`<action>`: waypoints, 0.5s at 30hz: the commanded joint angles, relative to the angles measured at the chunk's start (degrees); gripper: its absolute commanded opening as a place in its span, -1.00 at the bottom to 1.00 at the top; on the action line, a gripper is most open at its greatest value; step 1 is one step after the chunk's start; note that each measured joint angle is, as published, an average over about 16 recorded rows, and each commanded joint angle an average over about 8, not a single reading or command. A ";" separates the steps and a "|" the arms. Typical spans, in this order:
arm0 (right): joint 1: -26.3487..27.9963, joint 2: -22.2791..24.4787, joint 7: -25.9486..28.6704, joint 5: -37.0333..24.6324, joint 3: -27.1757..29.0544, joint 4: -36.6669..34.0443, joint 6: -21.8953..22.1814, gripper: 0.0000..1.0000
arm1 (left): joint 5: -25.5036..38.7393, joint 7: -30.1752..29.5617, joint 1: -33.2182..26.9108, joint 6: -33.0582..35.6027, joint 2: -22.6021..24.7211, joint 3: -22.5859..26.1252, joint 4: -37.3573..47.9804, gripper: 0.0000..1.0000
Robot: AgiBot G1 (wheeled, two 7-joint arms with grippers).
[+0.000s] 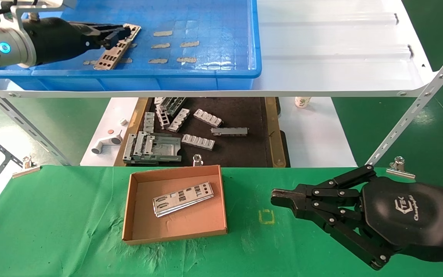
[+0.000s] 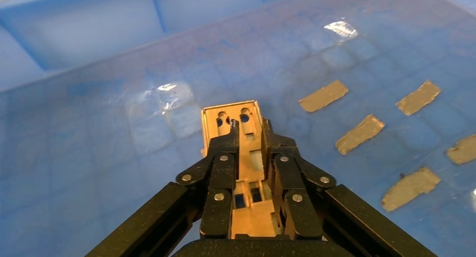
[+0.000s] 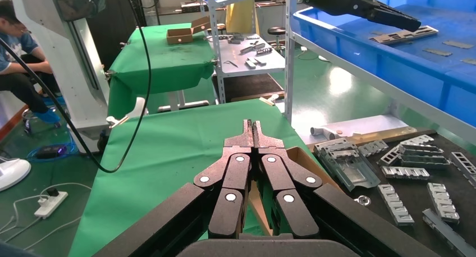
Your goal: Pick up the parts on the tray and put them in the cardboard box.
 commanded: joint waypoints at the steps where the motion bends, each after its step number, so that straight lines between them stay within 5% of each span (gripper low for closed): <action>1: 0.00 0.00 0.00 0.00 0.00 0.00 0.00 -1.00 | 0.01 0.16 0.15 -0.44 0.01 0.00 0.18 1.00; 15: 0.00 0.00 0.00 0.00 0.00 0.00 0.00 -1.00 | -0.31 0.57 0.35 -0.96 0.54 -0.22 0.37 1.00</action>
